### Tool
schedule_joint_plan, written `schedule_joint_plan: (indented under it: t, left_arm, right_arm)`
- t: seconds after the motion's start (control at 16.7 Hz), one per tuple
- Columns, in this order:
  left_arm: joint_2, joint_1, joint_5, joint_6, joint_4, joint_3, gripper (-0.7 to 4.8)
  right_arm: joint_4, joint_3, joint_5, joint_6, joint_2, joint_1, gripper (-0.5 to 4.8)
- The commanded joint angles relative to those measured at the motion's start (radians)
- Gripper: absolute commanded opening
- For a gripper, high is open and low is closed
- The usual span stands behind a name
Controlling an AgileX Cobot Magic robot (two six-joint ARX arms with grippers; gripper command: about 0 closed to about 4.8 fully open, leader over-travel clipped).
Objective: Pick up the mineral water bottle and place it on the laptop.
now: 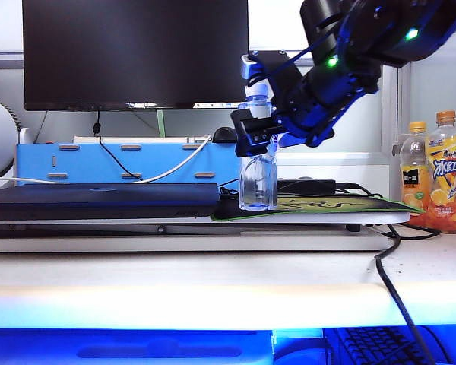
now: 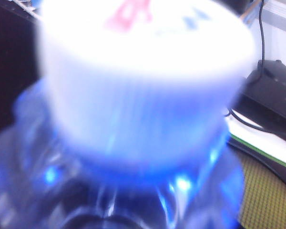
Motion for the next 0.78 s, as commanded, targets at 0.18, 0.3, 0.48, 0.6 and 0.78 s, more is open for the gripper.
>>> schedule_joint_plan:
  t: [0.18, 0.3, 0.48, 0.6, 0.78]
  left_arm:
    - [-0.002, 0.0, 0.003, 0.002, 0.001, 0.0, -0.02]
    - [-0.002, 0.0, 0.003, 0.001, 0.001, 0.0, -0.02]
    - [-0.002, 0.0, 0.003, 0.001, 0.001, 0.0, -0.02]
    - [-0.002, 0.0, 0.003, 0.001, 0.001, 0.0, -0.02]
    - [-0.002, 0.0, 0.003, 0.002, 0.001, 0.0, -0.02]
  right_arm:
    - [-0.012, 0.066, -0.004, 0.0, 0.051, 0.0, 4.79]
    - [-0.04, 0.102, -0.003, 0.0, 0.078, 0.0, 4.79]
    - [-0.06, 0.123, -0.003, 0.0, 0.098, 0.0, 4.79]
    - [-0.061, 0.123, 0.0, 0.0, 0.098, 0.0, 4.48]
    - [-0.06, 0.123, 0.003, -0.001, 0.098, 0.003, -0.01]
